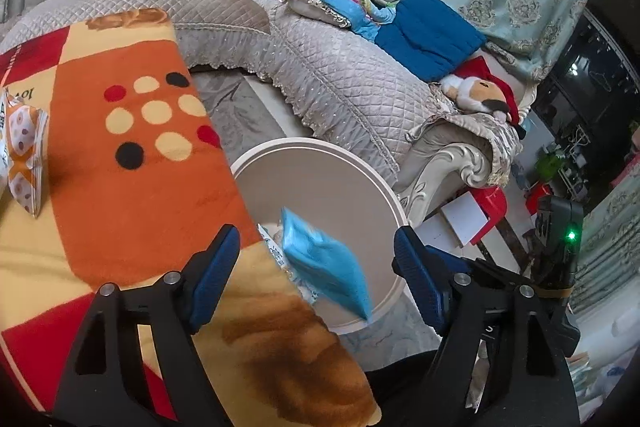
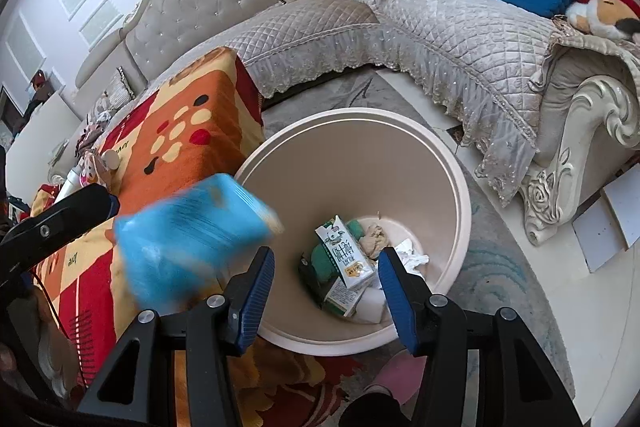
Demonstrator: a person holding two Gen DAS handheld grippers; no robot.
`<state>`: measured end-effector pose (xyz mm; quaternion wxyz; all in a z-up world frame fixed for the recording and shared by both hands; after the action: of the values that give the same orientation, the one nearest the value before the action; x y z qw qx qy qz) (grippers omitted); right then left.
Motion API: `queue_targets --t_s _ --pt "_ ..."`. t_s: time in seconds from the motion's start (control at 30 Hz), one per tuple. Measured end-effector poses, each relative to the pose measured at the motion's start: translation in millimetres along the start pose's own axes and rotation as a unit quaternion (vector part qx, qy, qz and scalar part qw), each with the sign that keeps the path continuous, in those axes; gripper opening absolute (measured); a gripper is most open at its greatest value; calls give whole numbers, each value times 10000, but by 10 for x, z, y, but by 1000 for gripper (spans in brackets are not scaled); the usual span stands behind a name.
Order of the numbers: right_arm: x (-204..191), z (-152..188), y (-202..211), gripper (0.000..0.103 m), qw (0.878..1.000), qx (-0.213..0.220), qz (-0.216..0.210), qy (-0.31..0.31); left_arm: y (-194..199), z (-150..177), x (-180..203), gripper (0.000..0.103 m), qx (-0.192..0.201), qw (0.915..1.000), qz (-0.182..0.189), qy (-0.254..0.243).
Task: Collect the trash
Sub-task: 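Open both grippers to drop the packets into the white bin, then move both open grippers back toward the remaining items on the blanket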
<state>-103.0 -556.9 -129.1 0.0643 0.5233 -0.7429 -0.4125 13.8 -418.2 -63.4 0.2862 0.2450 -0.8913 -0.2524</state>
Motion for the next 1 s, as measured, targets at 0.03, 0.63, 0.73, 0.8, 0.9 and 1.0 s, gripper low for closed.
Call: queue_targets --t_s 0.03,0.63,0.73,0.8,0.9,1.0 --pt "-1 -2 3 52 10000 -3 0 1 4 11 -15 79 -2 10000 -14 -3" --pt "-260 82 -14 53 9996 -96 -59 276 173 68 -225 79 126 9984 -539 -131" --pt "-340 86 -14 53 9993 -88 -63 354 227 85 -302 79 151 9979 -622 -89" --pt "-416 97 -21 53 9991 -101 -98 403 288 98 -382 79 184 9974 -693 -45" --pt "-526 112 -36 53 9987 -118 -147 482 393 114 -509 79 246 9964 -810 6" --pt "-654 117 -49 53 9980 -143 -239 566 542 125 -705 79 314 9951 -940 66"
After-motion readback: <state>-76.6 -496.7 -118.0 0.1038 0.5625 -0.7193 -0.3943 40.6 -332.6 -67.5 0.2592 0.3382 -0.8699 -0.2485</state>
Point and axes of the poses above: each gripper's, at about its wrist camera, not at the fingertips, and y roughly against the way its jaws point, x to its right, z to its underside, the point moved 5 cm from there along -y, roughly the way its jaws point, and after that the axes turned 9 degrees about x, right-handed, at the moved point
